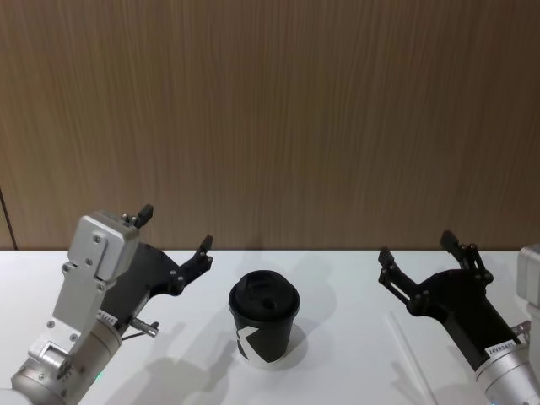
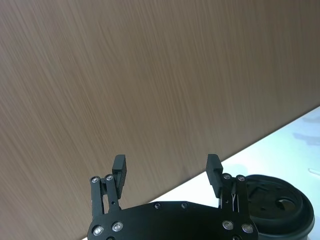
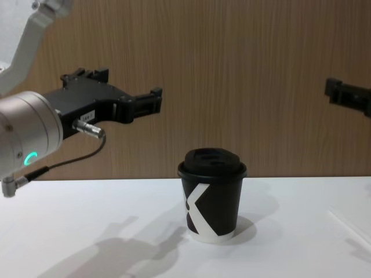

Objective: Pick up the straw with one hand, pass it to the other hand, and insert it into the cup.

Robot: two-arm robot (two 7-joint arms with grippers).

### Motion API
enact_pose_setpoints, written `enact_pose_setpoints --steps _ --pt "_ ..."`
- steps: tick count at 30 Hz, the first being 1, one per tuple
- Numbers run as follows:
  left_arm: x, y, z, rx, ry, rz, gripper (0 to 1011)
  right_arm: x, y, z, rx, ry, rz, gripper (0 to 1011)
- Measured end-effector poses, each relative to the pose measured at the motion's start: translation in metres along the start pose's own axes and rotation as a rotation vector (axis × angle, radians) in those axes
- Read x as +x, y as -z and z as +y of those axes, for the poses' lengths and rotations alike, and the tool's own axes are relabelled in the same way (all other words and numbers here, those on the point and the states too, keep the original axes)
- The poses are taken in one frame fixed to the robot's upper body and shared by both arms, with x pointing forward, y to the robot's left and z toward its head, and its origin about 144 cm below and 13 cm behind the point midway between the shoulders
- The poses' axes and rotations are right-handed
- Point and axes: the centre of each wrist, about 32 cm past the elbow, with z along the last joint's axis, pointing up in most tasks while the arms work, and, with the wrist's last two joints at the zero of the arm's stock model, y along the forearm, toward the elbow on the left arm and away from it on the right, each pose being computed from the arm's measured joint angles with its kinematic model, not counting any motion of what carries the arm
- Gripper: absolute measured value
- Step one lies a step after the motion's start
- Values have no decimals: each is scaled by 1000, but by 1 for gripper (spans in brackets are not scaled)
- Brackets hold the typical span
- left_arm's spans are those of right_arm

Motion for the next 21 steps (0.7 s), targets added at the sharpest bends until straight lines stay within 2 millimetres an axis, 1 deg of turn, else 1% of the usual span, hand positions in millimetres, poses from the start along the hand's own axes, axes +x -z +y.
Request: enact_pose_setpoints --steps 14,21 --pt "3 -7 2 -27 -11 -10 1002 1 -9 0 29 0 -16 1001" --pt "3 -8 2 -32 -14 -12 1002 5 -11 0 -1 -11 -19 1001"
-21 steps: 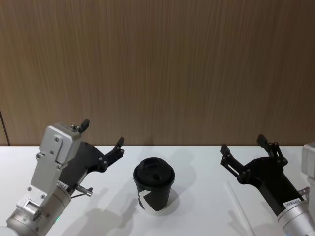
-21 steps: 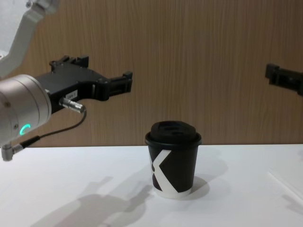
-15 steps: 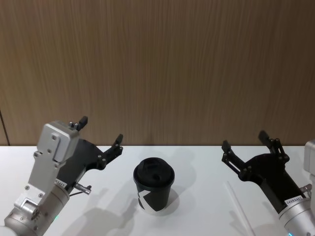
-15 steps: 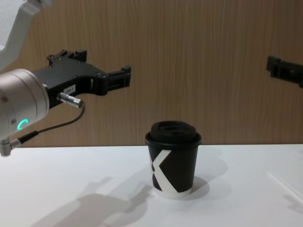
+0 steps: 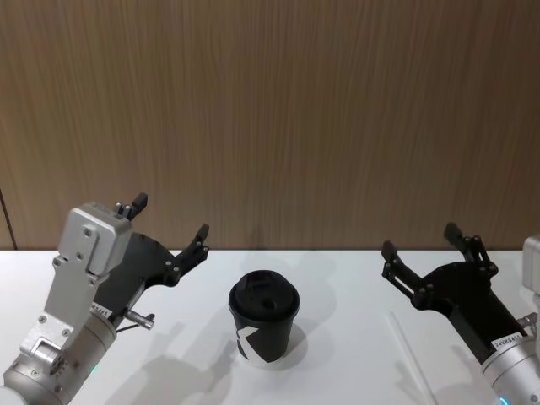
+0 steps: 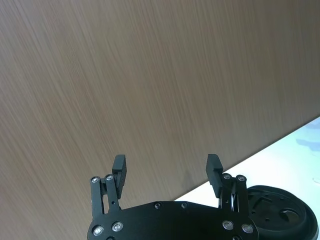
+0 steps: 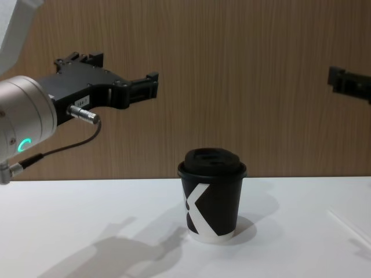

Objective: Pick up the straw with one hand, pass it to the other hand, and insert it into the cup.

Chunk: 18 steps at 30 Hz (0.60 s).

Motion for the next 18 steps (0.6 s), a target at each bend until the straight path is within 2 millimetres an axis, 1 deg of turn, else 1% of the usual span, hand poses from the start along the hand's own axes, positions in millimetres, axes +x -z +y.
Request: enact_pose_setpoints --steps 11,18 --pt "0 -1 0 -4 -2 -2 1002 10 -8 3 -109 -19 28 1001" --pt "1 -1 0 -4 -3 -2 1002 21 -14 10 -209 -22 61 1001"
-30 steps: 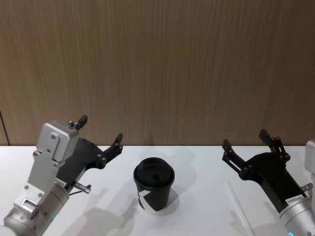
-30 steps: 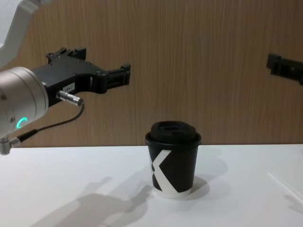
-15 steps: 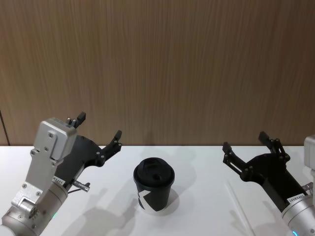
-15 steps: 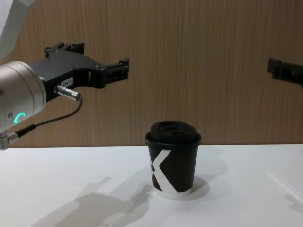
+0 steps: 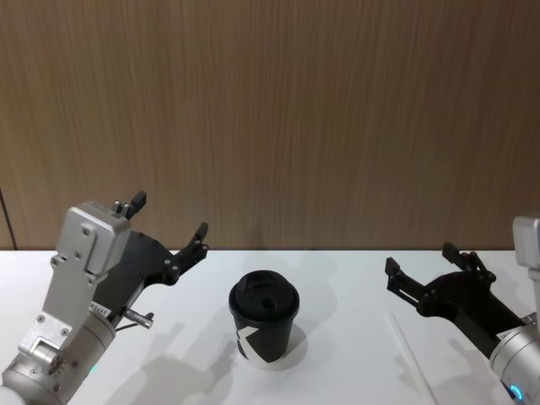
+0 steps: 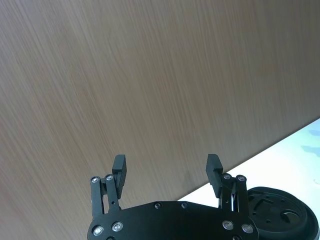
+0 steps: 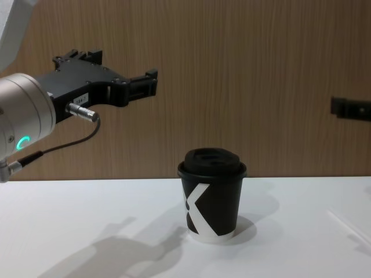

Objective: Pick up the straw with one hand, pass it to the other hand, and insert it into the cup.

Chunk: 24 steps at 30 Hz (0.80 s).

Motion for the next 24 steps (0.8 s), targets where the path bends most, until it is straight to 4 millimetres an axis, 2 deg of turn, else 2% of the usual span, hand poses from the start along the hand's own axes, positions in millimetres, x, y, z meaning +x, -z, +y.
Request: enact_pose_setpoints --steps 24 --pt "0 -1 0 -1 0 0 1002 33 -8 37 -303 15 124 1001"
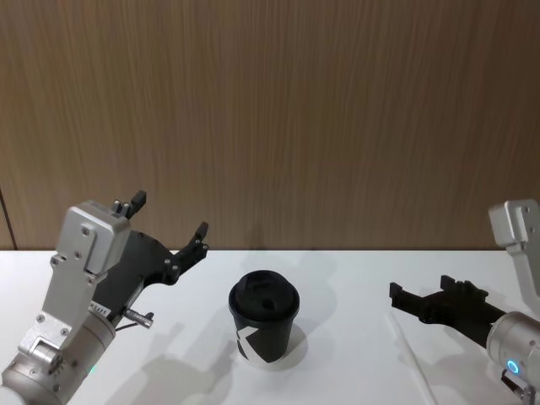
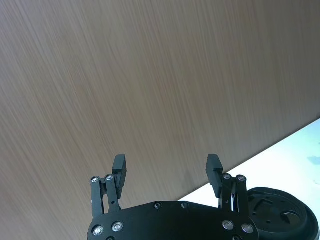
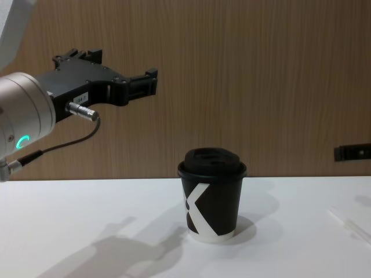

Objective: Pick up the straw with one hand, pass it to the other hand, and insert it into the cup.

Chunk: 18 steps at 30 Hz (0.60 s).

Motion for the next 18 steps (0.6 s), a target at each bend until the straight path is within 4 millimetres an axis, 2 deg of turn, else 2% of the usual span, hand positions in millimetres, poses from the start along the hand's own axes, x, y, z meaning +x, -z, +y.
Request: enact_pose_setpoints --steps 5,12,18 --pt "-2 4 0 15 6 5 1002 1 1 1 -7 -1 3 1001" --pt "-10 22 -2 95 34 37 1002 -2 6 1 18 -2 -5 1001" --pt "-14 30 -2 130 49 52 1002 -8 14 0 60 1 -21 1001"
